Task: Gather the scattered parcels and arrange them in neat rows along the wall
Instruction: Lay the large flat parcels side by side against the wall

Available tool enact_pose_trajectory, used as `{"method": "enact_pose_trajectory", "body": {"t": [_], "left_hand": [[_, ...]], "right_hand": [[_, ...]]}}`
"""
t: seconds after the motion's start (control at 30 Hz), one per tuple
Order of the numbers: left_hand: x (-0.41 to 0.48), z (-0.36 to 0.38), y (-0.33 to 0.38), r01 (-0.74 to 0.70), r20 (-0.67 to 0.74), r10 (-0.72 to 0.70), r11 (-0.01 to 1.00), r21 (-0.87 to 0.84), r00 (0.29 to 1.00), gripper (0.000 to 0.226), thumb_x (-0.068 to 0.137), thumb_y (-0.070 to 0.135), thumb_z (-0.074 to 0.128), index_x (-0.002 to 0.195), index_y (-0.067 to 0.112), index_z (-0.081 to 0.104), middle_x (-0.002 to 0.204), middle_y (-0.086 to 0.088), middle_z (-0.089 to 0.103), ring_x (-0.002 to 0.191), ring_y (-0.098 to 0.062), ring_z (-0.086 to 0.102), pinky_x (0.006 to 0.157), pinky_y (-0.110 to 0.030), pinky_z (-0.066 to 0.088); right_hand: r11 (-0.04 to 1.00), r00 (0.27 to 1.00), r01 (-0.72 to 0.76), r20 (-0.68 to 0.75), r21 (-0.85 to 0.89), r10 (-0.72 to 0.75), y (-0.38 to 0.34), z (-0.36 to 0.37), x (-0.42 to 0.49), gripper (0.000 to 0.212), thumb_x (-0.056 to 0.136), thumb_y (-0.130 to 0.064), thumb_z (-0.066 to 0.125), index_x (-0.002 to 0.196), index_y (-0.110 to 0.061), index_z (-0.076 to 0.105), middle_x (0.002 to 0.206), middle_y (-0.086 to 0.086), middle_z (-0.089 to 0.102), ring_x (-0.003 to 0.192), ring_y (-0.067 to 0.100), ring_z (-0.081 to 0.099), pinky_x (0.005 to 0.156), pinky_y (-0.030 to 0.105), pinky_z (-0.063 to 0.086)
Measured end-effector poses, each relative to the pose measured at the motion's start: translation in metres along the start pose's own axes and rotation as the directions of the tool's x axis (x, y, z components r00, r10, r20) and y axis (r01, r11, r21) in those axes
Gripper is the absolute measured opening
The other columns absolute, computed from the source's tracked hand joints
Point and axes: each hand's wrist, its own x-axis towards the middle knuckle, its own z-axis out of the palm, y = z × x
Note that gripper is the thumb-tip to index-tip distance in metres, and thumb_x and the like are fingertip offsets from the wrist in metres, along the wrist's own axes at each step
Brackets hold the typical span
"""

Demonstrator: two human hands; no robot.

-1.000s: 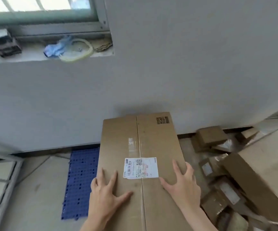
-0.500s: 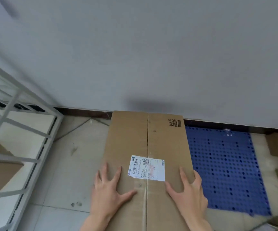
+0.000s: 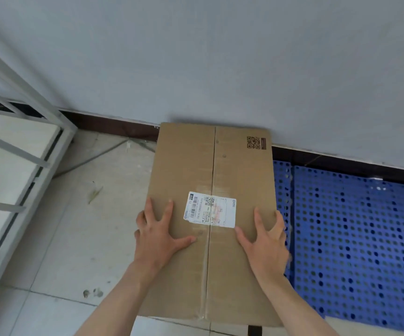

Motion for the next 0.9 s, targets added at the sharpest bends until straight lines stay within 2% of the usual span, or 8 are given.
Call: {"method": "enact_pose_trajectory", "body": {"t": [0.13,0.23,0.37,0.5,0.57,0.7,0.8,0.9], "left_hand": [[0.015,0.025,-0.012,-0.013,-0.034,0.013,1.000,-0.005,0.999,0.122,0.046,0.098,0.045,0.152,0.046,0.016,0.160,-0.009,-0.007,0.139,-0.036,0.009,0.101,-0.061,0.035],[0.013,0.023,-0.006,-0.020,-0.002,0.020,0.999,0.049,1.000,0.120,0.052,0.096,0.046,0.154,0.044,0.008,0.161,-0.013,-0.011,0.146,-0.037,-0.005,0.110,-0.067,0.020],[-0.003,0.001,0.048,-0.116,0.092,0.101,0.978,0.174,0.991,0.108,0.071,0.083,0.054,0.155,0.040,0.001,0.161,-0.018,-0.012,0.147,-0.037,-0.017,0.112,-0.070,0.001],[-0.045,-0.032,0.144,-0.305,0.173,0.272,0.929,0.209,0.946,0.092,0.083,0.076,0.042,0.155,0.038,-0.001,0.164,-0.011,-0.004,0.149,-0.031,-0.015,0.114,-0.065,-0.006],[-0.075,-0.047,0.205,-0.375,0.204,0.336,0.906,0.195,0.919,0.087,0.085,0.075,0.032,0.156,0.035,0.000,0.164,-0.009,0.001,0.150,-0.030,-0.011,0.114,-0.063,-0.008],[-0.140,-0.058,0.357,-0.526,0.287,0.476,0.840,0.129,0.831,0.075,0.095,0.065,0.032,0.156,0.036,-0.002,0.165,-0.001,0.002,0.150,-0.023,-0.011,0.117,-0.062,-0.005],[-0.196,-0.048,0.485,-0.653,0.319,0.593,0.747,0.123,0.739,0.075,0.096,0.064,0.033,0.156,0.036,-0.003,0.165,0.001,0.003,0.151,-0.023,-0.010,0.116,-0.063,-0.004],[-0.263,-0.025,0.613,-0.762,0.371,0.686,0.640,0.103,0.626,0.075,0.097,0.063,0.033,0.156,0.036,-0.005,0.165,0.001,0.001,0.151,-0.023,-0.010,0.116,-0.064,-0.003]], "right_hand": [[0.998,0.999,0.023,0.025,-0.063,-0.022,0.003,0.024,0.012,0.086,0.083,-0.082,0.020,0.156,-0.038,0.014,0.159,0.017,0.005,0.120,0.034,0.043,0.058,0.034,0.055],[0.998,0.998,0.044,0.047,-0.050,-0.042,0.006,0.023,0.013,0.086,0.083,-0.082,0.019,0.156,-0.038,0.006,0.161,0.015,-0.003,0.129,0.035,0.037,0.061,0.035,0.057],[0.995,0.993,0.098,0.063,0.025,-0.099,0.010,-0.008,0.003,0.083,0.086,-0.079,0.022,0.156,-0.037,0.006,0.163,0.012,-0.008,0.148,0.037,0.010,0.092,0.052,0.054],[0.992,0.995,0.086,0.044,0.095,-0.090,0.044,-0.066,-0.022,0.077,0.091,-0.074,0.020,0.155,-0.037,-0.001,0.164,0.009,-0.013,0.150,0.033,-0.004,0.109,0.051,0.040],[0.990,0.996,0.080,0.034,0.119,-0.084,0.086,-0.105,-0.035,0.076,0.093,-0.071,0.020,0.155,-0.037,-0.005,0.164,0.009,-0.016,0.151,0.031,-0.006,0.115,0.050,0.030],[0.983,0.997,-0.033,-0.059,0.183,0.044,0.216,-0.198,-0.061,0.077,0.096,-0.068,0.023,0.155,-0.032,-0.012,0.165,0.007,-0.010,0.151,0.028,-0.004,0.121,0.047,0.012],[0.956,0.966,-0.182,-0.137,0.229,0.217,0.342,-0.269,-0.086,0.080,0.096,-0.067,0.027,0.155,-0.027,-0.010,0.165,0.008,0.001,0.151,0.029,0.002,0.121,0.047,0.013],[0.895,0.886,-0.327,-0.232,0.303,0.402,0.475,-0.328,-0.118,0.079,0.096,-0.061,0.039,0.157,-0.019,0.012,0.162,0.014,0.019,0.148,0.035,0.018,0.119,0.049,0.021]]}}
